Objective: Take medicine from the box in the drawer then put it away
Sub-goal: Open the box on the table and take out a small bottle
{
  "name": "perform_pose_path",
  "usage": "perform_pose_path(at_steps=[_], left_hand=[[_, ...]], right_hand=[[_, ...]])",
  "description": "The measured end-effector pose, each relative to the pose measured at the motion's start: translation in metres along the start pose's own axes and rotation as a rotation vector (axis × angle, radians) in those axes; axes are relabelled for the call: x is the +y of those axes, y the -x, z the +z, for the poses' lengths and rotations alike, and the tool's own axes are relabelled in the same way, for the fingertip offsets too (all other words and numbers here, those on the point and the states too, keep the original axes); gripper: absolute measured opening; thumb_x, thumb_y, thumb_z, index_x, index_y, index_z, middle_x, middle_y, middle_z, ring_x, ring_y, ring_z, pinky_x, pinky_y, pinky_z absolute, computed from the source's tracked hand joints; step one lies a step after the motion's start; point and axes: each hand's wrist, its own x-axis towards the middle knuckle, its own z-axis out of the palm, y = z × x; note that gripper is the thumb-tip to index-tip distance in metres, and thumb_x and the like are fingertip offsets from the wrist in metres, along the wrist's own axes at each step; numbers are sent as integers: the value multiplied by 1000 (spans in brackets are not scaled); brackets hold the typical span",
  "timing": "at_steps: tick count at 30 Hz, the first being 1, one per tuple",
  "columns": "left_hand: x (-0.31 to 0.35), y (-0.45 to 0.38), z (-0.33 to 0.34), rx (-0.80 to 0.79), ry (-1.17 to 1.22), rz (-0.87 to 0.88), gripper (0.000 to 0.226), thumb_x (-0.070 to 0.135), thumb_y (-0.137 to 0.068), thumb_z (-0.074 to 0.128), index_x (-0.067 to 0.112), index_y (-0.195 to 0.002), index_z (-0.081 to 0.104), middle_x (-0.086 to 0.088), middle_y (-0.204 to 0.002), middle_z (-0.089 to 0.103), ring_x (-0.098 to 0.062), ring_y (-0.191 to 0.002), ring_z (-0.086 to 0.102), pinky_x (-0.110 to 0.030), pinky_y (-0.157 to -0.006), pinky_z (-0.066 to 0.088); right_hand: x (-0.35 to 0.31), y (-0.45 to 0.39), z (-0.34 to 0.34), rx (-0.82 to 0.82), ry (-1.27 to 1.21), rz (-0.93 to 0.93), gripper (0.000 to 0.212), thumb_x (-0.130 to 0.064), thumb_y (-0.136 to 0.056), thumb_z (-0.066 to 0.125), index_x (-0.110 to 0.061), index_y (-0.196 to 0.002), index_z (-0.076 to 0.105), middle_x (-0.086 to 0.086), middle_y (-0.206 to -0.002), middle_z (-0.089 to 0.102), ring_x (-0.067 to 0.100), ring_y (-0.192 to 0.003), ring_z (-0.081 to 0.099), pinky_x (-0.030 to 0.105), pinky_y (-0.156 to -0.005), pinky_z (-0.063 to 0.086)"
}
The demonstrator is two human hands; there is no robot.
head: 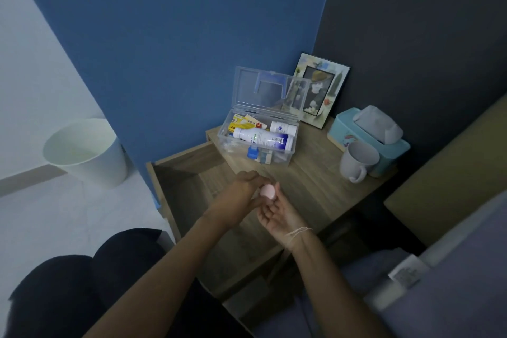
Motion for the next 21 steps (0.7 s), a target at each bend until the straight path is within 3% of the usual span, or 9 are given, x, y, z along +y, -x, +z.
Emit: perform_pose_path(at_steps=[6,10,12,14,17,19,21], left_hand=[[7,3,14,32,-106,64,38,33,-95,52,13,-127,53,-7,-121,56,-19,-109,50,-27,-92,40],[9,4,26,65,-127,13,39,42,-95,48,9,-116,55,-7,-114,55,-18,-100,53,-26,-85,43],[10,3,31,62,-120,-54,41,47,-94,46,11,-113,53,-6,-113,54,-16,-96,55,-25,-80,43],[11,1,33,62,-73,-87,44,50,-93,47,13,-115,52,-5,-114,54,-17,-96,57,-26,-78,45],[10,0,30,3,59,11,54,41,-90,58,17,-136,42,-2,-132,49,-16,-113,54,-28,-92,47],[9,-4,27,-41,45,100,52,24,-90,60,17,-139,44,-5,-131,52,-18,-114,54,-32,-97,47],[10,-10,25,-52,7,112,42,20,-91,59,14,-132,53,-7,-122,58,-20,-108,56,-35,-93,48]], right_hand=[[7,5,-3,8,-112,-64,51,-33,-70,72,0,-107,63,13,-97,71,19,-100,62,32,-86,51],[6,5,-7,14,-108,-69,30,-33,-74,71,-5,-83,72,6,-77,72,12,-79,66,28,-72,56],[6,6,-9,28,-82,-68,30,-36,-77,70,-7,-77,74,4,-76,70,12,-79,64,28,-76,54],[5,8,-10,33,-36,-69,37,-41,-76,69,-6,-88,72,7,-87,72,16,-90,64,30,-85,49],[1,10,-14,32,-10,-80,51,-41,-80,67,-2,-112,65,13,-111,69,22,-108,61,34,-99,46],[-1,11,-15,53,-34,-86,51,-37,-82,68,0,-117,62,15,-117,66,23,-114,59,35,-103,44],[-4,11,-15,77,-84,-79,49,-34,-78,71,-1,-112,63,14,-111,67,20,-108,61,31,-99,46]])
